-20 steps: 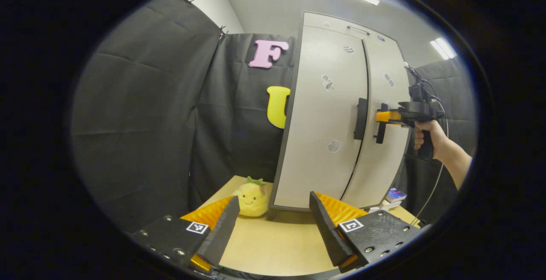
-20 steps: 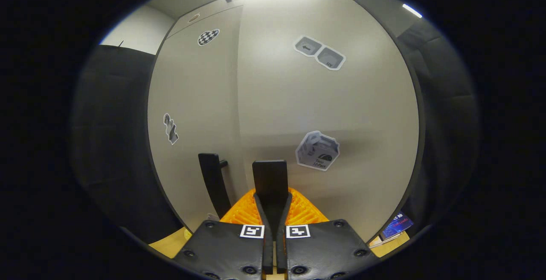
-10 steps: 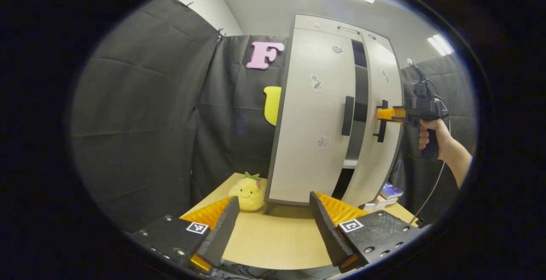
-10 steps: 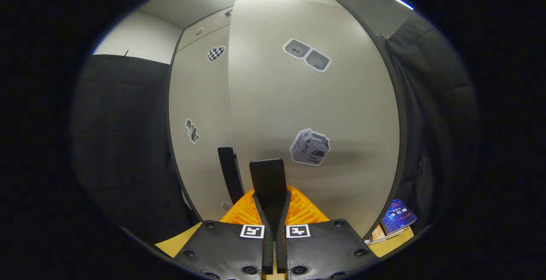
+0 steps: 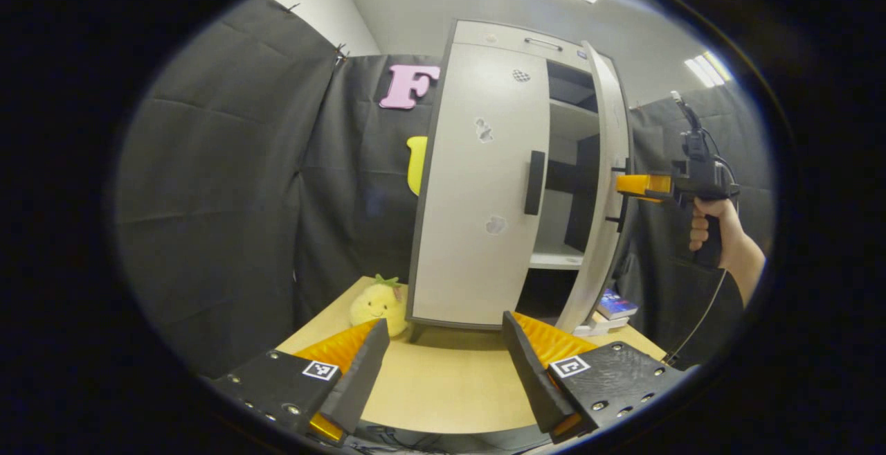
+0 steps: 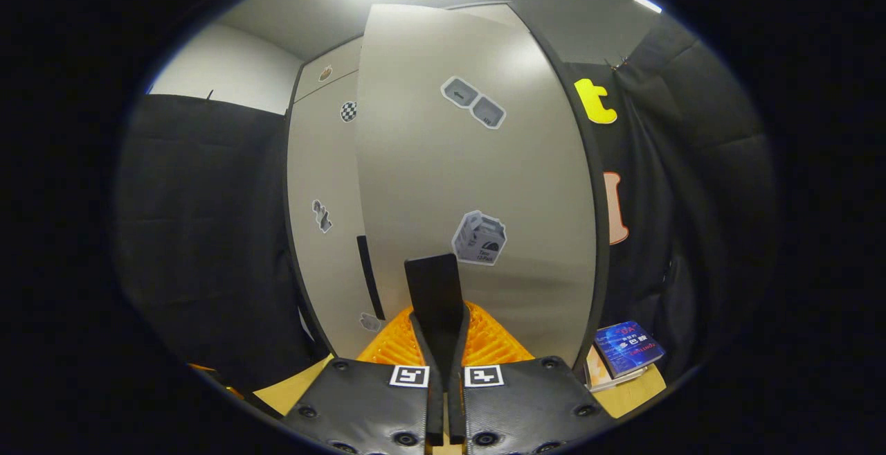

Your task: Open the right door of the double-door shoe cabinet with the right hand, and open the left door with the left hand.

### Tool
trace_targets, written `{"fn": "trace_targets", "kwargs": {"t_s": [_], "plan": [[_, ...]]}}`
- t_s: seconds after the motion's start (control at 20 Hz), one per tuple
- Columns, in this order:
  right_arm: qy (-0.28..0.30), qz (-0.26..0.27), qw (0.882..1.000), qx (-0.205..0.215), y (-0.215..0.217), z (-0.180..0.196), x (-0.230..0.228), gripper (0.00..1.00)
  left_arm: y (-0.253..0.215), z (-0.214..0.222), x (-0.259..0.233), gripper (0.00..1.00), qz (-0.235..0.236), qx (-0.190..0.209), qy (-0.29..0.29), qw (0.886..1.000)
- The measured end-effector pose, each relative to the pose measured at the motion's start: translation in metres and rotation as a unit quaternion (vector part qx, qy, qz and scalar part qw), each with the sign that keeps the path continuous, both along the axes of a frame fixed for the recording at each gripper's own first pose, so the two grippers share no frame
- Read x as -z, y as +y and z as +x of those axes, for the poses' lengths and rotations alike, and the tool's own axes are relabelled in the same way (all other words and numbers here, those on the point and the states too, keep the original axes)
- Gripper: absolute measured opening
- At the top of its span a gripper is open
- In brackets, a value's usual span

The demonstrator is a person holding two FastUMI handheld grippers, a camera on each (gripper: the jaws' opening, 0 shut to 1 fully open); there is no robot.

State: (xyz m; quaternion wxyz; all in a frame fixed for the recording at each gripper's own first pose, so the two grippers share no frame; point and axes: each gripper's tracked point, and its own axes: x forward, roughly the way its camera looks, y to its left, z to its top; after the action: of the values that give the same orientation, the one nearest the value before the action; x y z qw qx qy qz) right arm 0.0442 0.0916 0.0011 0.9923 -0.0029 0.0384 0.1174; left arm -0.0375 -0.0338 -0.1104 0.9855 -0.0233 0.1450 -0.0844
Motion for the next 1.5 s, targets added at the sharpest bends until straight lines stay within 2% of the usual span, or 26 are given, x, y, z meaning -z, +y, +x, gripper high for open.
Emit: {"fn": "trace_targets", "kwargs": {"t_s": [0.1, 0.15, 0.25, 0.85, 0.9, 0.95, 1.1, 1.2, 1.3, 1.35, 1.45, 1.5], "plan": [[-0.001, 0.002, 1.0, 0.003, -0.008, -0.008, -0.002, 0.05, -0.012, 0.001, 0.001, 0.96, 0.0, 0.016, 0.001, 1.0], [-0.001, 0.002, 1.0, 0.005, -0.012, -0.011, -0.002, 0.01, -0.014, 0.003, 0.002, 0.96, 0.004, 0.021, 0.0, 1.0], [-0.001, 0.0, 1.0, 0.009, -0.021, -0.018, -0.003, 0.04, -0.018, 0.008, -0.001, 0.96, 0.006, 0.025, -0.003, 1.0], [-0.003, 0.014, 0.999, 0.035, -0.059, -0.037, -0.009, 0.04, -0.044, 0.026, 0.002, 0.96, -0.015, 0.056, -0.002, 0.998], [-0.004, 0.011, 0.999, 0.04, -0.062, -0.037, -0.009, 0.08, -0.043, 0.028, 0.001, 0.96, -0.014, 0.056, -0.003, 0.998], [-0.006, 0.008, 0.999, 0.045, -0.069, -0.04, -0.009, 0.08, -0.043, 0.029, 0.002, 0.96, -0.016, 0.056, -0.003, 0.998], [-0.005, 0.023, 0.998, 0.066, -0.089, -0.046, -0.013, 0.0, -0.041, 0.033, 0.006, 0.96, -0.029, 0.056, 0.001, 0.998], [-0.009, 0.028, 0.997, 0.075, -0.104, -0.048, -0.016, 0.04, -0.042, 0.032, 0.013, 0.96, -0.038, 0.058, 0.011, 0.998], [-0.01, 0.008, 0.997, 0.074, -0.121, -0.052, -0.018, 0.03, -0.043, 0.033, 0.02, 0.93, -0.041, 0.061, 0.019, 0.997], [-0.012, -0.009, 0.997, 0.076, -0.133, -0.053, -0.02, 0.03, -0.044, 0.033, 0.022, 0.96, -0.041, 0.063, 0.022, 0.997], [-0.031, -0.039, 0.995, 0.082, -0.161, -0.053, -0.025, 0.02, -0.045, 0.033, 0.028, 0.94, -0.039, 0.071, 0.027, 0.996], [-0.041, -0.028, 0.994, 0.093, -0.179, -0.051, -0.029, 0.0, -0.044, 0.034, 0.029, 0.93, -0.038, 0.072, 0.029, 0.996]]}}
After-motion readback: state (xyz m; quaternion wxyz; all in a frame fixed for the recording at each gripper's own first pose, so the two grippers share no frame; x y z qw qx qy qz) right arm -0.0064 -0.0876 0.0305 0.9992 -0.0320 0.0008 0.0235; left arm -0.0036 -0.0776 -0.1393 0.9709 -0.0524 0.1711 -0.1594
